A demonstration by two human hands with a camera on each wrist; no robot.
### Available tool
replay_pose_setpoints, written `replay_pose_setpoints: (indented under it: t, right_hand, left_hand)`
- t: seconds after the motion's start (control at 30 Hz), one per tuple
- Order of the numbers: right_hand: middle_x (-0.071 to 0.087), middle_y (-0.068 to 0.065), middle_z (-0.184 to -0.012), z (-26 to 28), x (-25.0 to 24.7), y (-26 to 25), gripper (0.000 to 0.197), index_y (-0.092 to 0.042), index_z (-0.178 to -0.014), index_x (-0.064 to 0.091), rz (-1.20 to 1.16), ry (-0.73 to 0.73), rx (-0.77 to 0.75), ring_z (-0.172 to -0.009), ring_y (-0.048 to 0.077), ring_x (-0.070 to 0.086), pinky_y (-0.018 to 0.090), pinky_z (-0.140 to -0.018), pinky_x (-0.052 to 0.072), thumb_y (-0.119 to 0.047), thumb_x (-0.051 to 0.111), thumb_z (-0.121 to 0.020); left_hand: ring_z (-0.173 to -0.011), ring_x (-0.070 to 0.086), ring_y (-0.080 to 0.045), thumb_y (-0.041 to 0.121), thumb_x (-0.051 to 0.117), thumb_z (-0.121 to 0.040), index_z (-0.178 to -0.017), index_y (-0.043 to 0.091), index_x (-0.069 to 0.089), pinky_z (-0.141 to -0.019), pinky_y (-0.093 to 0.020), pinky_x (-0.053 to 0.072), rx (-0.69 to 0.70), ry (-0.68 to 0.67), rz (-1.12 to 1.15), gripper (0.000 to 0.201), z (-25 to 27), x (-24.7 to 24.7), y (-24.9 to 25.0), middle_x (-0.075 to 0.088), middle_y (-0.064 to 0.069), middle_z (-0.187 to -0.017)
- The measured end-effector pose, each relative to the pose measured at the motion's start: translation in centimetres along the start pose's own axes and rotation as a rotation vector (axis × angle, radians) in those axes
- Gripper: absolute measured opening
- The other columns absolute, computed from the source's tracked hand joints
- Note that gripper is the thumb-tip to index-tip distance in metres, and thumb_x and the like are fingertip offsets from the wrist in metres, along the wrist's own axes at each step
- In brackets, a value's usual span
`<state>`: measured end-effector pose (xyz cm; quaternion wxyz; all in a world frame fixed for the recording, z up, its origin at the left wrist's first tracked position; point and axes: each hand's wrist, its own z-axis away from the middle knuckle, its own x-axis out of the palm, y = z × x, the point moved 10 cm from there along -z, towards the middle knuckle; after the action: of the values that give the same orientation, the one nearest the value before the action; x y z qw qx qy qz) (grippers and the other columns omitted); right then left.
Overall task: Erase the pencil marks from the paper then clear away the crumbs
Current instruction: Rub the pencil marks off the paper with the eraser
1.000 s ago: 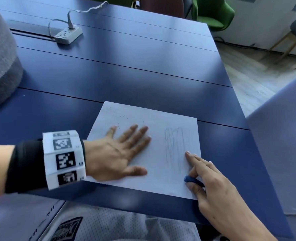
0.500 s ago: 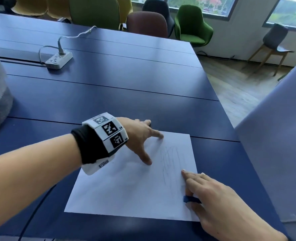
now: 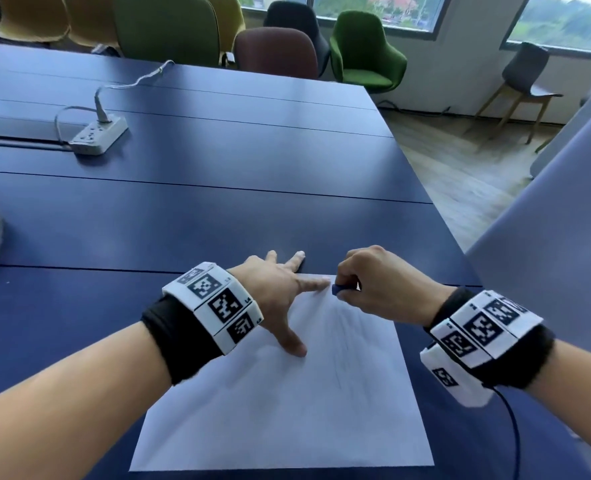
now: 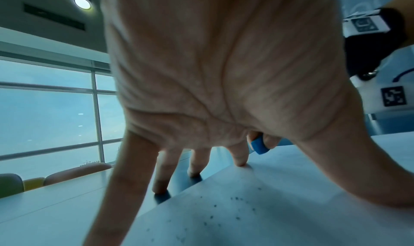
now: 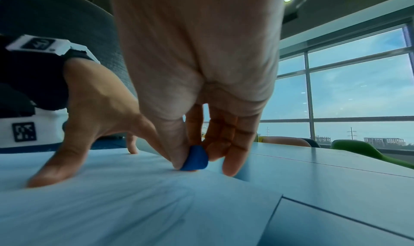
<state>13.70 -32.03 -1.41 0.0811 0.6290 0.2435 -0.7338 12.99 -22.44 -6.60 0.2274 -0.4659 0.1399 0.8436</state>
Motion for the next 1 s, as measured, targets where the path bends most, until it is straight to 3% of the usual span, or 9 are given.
replay_pose_setpoints:
  t: [0.1, 0.2, 0.27, 0.43, 0.6, 0.7, 0.77, 0.9, 1.0]
  right_hand:
    - [0.057, -0.004, -0.082, -0.5, 0.3, -0.2, 0.011, -0.014, -0.08, 0.069, 0.023, -0.019, -0.016, -0.074, 0.018, 0.056, 0.04, -0.071, 0.051, -0.022, 0.062, -0.083]
    - [0.056, -0.005, -0.079, 0.1, 1.3, -1.4, 0.009, -0.014, -0.076, 0.068, -0.017, -0.086, -0.089, -0.071, 0.016, 0.054, 0.037, -0.068, 0.05, -0.02, 0.065, -0.081]
    - [0.057, -0.005, -0.078, -0.1, 1.5, -1.5, 0.008, -0.015, -0.077, 0.069, -0.023, -0.131, -0.103, -0.072, 0.014, 0.053, 0.037, -0.069, 0.05, -0.021, 0.066, -0.08]
    - [0.056, -0.004, -0.079, -1.6, 0.7, 0.0, 0.009, -0.014, -0.08, 0.069, -0.018, -0.05, -0.046, -0.073, 0.017, 0.055, 0.041, -0.071, 0.051, -0.021, 0.064, -0.082]
    - [0.052, -0.01, -0.074, -0.7, 2.0, -1.8, 0.004, -0.017, -0.079, 0.069, -0.05, -0.194, -0.138, -0.068, 0.006, 0.049, 0.028, -0.066, 0.047, -0.021, 0.068, -0.081]
    - [0.053, -0.006, -0.077, -1.9, 0.8, -0.4, 0.005, -0.016, -0.078, 0.068, -0.028, -0.091, -0.091, -0.07, 0.013, 0.05, 0.038, -0.07, 0.05, -0.02, 0.067, -0.081]
    - [0.055, -0.004, -0.08, -1.5, 0.8, -0.5, 0.006, -0.014, -0.08, 0.069, -0.04, -0.072, -0.088, -0.072, 0.015, 0.053, 0.038, -0.07, 0.05, -0.019, 0.066, -0.081]
    - [0.06, -0.002, -0.081, 0.4, 2.5, -2.7, 0.003, -0.013, -0.078, 0.068, -0.098, -0.231, -0.189, -0.071, 0.013, 0.055, 0.026, -0.066, 0.048, -0.016, 0.069, -0.078]
    - [0.055, -0.006, -0.076, -1.2, 1.4, -1.4, 0.005, -0.014, -0.078, 0.067, -0.042, -0.151, -0.153, -0.065, 0.007, 0.048, 0.025, -0.065, 0.043, -0.019, 0.068, -0.08]
  left_hand:
    - [-0.148, 0.002, -0.04, 0.08, 0.071, -0.058, -0.142, 0.066, -0.008, -0.108, -0.055, 0.032, -0.006, -0.004, 0.023, 0.117, -0.5, 0.6, -0.5, -0.013, 0.004, -0.164]
    - [-0.149, -0.011, -0.038, 0.08, 0.074, -0.053, -0.135, 0.074, -0.011, -0.106, -0.065, 0.032, -0.011, -0.031, 0.103, 0.118, -0.7, 1.4, -0.9, -0.02, 0.012, -0.162]
    - [-0.149, -0.015, -0.037, 0.077, 0.074, -0.057, -0.137, 0.071, -0.012, -0.108, -0.063, 0.032, -0.011, -0.042, 0.108, 0.118, -0.6, 1.4, -0.9, -0.022, 0.011, -0.161]
    - [-0.148, -0.018, -0.037, 0.073, 0.074, -0.062, -0.14, 0.067, -0.013, -0.111, -0.061, 0.029, 0.002, -0.051, 0.118, 0.117, -0.5, 1.3, -0.7, -0.024, 0.009, -0.161]
    - [-0.148, -0.017, -0.036, 0.074, 0.074, -0.062, -0.138, 0.07, -0.014, -0.109, -0.061, 0.033, 0.004, -0.047, 0.114, 0.116, -0.4, 1.3, -0.7, -0.025, 0.009, -0.161]
    - [-0.148, -0.017, -0.036, 0.074, 0.075, -0.061, -0.138, 0.069, -0.014, -0.11, -0.06, 0.032, 0.008, -0.045, 0.099, 0.118, -0.4, 1.1, -0.6, -0.024, 0.008, -0.161]
    - [-0.148, -0.017, -0.036, 0.074, 0.075, -0.06, -0.137, 0.07, -0.015, -0.109, -0.06, 0.032, 0.011, -0.048, 0.091, 0.119, -0.3, 1.1, -0.6, -0.025, 0.008, -0.161]
    - [-0.148, -0.017, -0.035, 0.074, 0.076, -0.06, -0.134, 0.073, -0.015, -0.109, -0.059, 0.034, 0.012, -0.052, 0.086, 0.117, -0.1, 1.1, -0.6, -0.027, 0.009, -0.16]
    - [-0.148, -0.018, -0.036, 0.074, 0.076, -0.06, -0.136, 0.071, -0.015, -0.109, -0.059, 0.033, 0.013, -0.057, 0.084, 0.119, -0.2, 1.2, -0.6, -0.027, 0.008, -0.16]
